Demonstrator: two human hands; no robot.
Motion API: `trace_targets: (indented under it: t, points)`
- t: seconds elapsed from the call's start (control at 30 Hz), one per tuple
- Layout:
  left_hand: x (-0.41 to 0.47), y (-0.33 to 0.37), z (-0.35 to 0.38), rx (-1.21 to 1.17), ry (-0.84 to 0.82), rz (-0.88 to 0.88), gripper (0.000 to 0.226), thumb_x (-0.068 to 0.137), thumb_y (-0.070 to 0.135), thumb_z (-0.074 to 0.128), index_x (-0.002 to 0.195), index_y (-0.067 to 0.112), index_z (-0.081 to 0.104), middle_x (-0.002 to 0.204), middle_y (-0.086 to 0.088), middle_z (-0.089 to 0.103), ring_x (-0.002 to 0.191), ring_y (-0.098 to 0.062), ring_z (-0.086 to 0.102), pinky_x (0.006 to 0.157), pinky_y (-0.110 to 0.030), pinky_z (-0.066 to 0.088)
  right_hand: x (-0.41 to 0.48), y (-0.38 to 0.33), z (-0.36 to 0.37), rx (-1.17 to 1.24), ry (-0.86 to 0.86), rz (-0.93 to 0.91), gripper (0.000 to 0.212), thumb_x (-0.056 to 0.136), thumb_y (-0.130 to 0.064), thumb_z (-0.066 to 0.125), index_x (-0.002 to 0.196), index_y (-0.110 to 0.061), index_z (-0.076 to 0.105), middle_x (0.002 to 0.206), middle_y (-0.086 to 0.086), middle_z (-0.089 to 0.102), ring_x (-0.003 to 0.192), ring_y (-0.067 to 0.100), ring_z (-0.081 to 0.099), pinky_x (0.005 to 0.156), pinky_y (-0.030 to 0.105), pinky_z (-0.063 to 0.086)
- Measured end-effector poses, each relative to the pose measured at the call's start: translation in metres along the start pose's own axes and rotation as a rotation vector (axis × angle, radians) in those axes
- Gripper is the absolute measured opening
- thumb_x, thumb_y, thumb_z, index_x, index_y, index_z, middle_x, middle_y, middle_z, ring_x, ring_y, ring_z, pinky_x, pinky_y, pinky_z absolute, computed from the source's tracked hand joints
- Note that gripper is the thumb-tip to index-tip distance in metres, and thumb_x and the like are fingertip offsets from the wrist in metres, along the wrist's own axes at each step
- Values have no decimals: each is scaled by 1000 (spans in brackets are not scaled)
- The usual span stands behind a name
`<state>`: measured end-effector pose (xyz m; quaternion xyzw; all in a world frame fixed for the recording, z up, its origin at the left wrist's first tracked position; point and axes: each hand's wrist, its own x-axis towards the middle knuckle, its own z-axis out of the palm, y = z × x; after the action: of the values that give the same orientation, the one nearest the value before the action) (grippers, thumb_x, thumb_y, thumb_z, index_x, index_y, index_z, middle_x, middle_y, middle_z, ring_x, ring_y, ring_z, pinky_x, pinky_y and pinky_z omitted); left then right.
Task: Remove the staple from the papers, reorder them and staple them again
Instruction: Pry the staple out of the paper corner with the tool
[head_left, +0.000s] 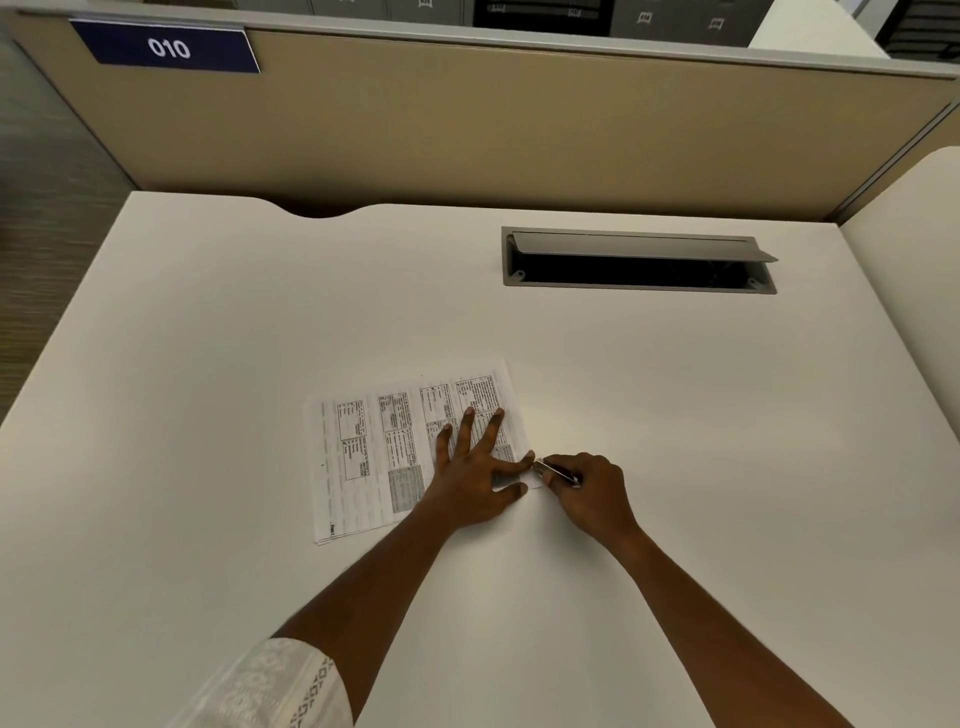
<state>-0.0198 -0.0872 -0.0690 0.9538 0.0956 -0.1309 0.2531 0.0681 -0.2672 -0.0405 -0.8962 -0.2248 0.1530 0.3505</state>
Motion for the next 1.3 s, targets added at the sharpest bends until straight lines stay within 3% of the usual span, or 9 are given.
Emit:
trace_targets:
  t: [0.13, 0.37, 0.73, 0.9, 0.97, 1.03, 1.17, 1.3]
  points:
    - [1, -1, 0, 5, -2, 2, 44, 97, 63, 48, 141, 60, 45, 171, 2, -15, 152, -32, -31, 119, -58, -18, -3, 8, -3, -167, -64, -141, 19, 87, -16, 71, 103, -23, 77, 87, 0, 71, 81, 18, 66, 70, 33, 55]
    - [0, 0, -1, -36, 24, -4, 39, 98, 61, 48, 137, 61, 49, 172, 2, -10, 154, -33, -27, 121, -58, -16, -12, 4, 5, -360, -32, -283, 25, 84, -10, 71, 107, -19, 75, 87, 2, 68, 77, 23, 61, 59, 33, 52]
    - [0, 1, 0, -18, 21, -6, 40, 96, 65, 48, 137, 62, 48, 171, 3, -11, 154, -32, -27, 120, -57, -15, -10, 3, 6, -201, -43, -193, 18, 87, -14, 71, 103, -19, 77, 79, 1, 64, 73, 20, 60, 61, 30, 50]
    - [1, 1, 0, -30, 15, -11, 40, 96, 64, 49, 137, 62, 49, 171, 5, -13, 152, -29, -31, 120, -57, -15, -1, -5, 4, -34, -36, -64, 12, 86, -27, 76, 96, -21, 81, 78, -2, 76, 66, 1, 60, 62, 5, 38]
    - [1, 0, 0, -27, 19, -3, 41, 97, 63, 49, 137, 61, 49, 171, 4, -13, 148, -26, -35, 120, -57, -16, 2, -4, 4, -22, -41, -22, 15, 87, -32, 75, 96, -22, 81, 84, -5, 78, 72, 2, 65, 64, 2, 40]
    - [1, -1, 0, -26, 11, -3, 42, 97, 63, 49, 139, 60, 48, 171, 3, -14, 146, -25, -36, 120, -58, -15, 2, 0, 3, -28, -3, -7, 15, 87, -27, 77, 99, -19, 80, 90, -2, 78, 82, 10, 70, 70, 3, 42]
    - [1, 0, 0, -25, 3, -4, 43, 97, 62, 49, 140, 59, 48, 170, 4, -16, 151, -29, -32, 121, -59, -14, -3, 8, -1, -134, -28, -139, 17, 86, -17, 74, 102, -20, 78, 87, 1, 72, 81, 19, 68, 70, 28, 55]
    - [2, -1, 2, -30, 10, -2, 41, 97, 62, 49, 138, 60, 49, 171, 3, -15, 151, -30, -32, 120, -58, -16, -9, 9, 2, -295, -48, -227, 23, 89, -15, 69, 110, -18, 75, 90, 1, 68, 82, 20, 61, 66, 24, 45]
